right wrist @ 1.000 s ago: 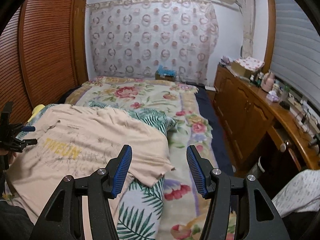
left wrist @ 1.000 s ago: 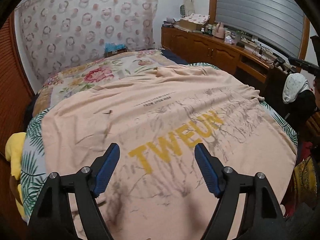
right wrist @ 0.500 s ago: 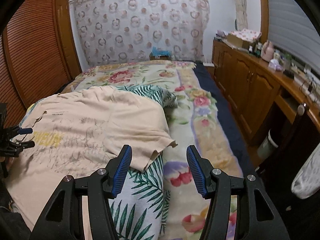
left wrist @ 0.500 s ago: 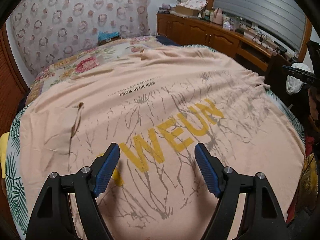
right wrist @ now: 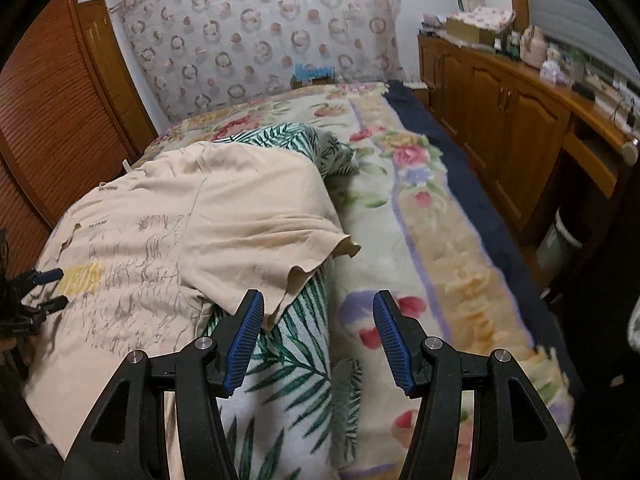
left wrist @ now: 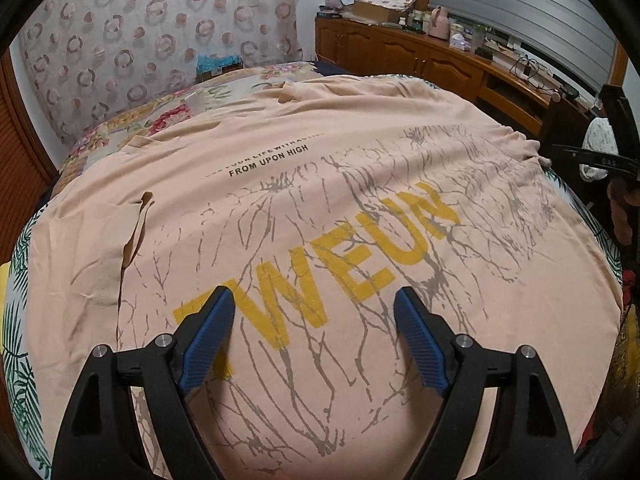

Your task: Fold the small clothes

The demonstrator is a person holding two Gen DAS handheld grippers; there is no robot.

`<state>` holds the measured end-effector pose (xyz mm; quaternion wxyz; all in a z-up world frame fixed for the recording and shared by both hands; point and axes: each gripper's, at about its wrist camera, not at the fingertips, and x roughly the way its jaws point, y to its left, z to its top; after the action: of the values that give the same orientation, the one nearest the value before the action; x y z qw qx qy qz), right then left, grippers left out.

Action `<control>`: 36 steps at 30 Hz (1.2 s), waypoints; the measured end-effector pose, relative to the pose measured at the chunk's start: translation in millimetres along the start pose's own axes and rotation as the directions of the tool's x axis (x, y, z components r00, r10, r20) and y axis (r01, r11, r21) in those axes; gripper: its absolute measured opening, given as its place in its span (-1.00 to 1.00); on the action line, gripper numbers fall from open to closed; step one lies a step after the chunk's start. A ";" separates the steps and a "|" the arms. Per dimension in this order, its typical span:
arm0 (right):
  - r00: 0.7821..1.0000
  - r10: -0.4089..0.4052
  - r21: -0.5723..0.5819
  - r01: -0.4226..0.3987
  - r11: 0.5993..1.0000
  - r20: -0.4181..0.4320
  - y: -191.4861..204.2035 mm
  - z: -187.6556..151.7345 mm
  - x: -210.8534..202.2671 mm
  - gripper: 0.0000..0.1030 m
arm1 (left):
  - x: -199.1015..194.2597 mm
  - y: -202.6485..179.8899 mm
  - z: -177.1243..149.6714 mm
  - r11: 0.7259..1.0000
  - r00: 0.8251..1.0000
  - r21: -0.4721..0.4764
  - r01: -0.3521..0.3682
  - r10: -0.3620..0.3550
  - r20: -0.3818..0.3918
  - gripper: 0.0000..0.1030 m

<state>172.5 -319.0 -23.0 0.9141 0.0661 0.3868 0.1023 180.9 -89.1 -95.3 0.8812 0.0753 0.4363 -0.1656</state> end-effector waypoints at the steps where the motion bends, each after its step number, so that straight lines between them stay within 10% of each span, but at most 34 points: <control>1: 1.000 0.008 0.008 -0.008 1.000 -0.004 0.1 1.1 3.2 0.14 | 0.0 -1.0 -0.3 1.000 1.000 0.000 -0.001 0.001 0.000 0.61; 17: 0.991 0.092 0.133 -0.079 0.988 -0.095 -18.8 29.9 47.8 -0.01 | 6.1 1.9 0.4 1.000 1.000 -0.003 -0.006 0.006 -0.027 0.99; 23: 0.999 -0.026 -0.055 0.025 0.998 -0.025 8.2 36.7 28.1 -0.88 | -1.7 6.7 -1.0 1.000 1.000 -0.024 -0.011 0.011 0.004 0.99; 36: 0.980 0.123 -0.302 -0.071 0.951 0.158 106.2 60.1 -18.7 -0.89 | -58.0 26.3 1.2 0.993 0.979 -0.119 0.026 0.000 0.206 0.99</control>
<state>188.6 -222.9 52.8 0.9380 -0.0430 0.2817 0.1975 158.4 -51.7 -48.9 0.9235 0.0011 0.3526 -0.1514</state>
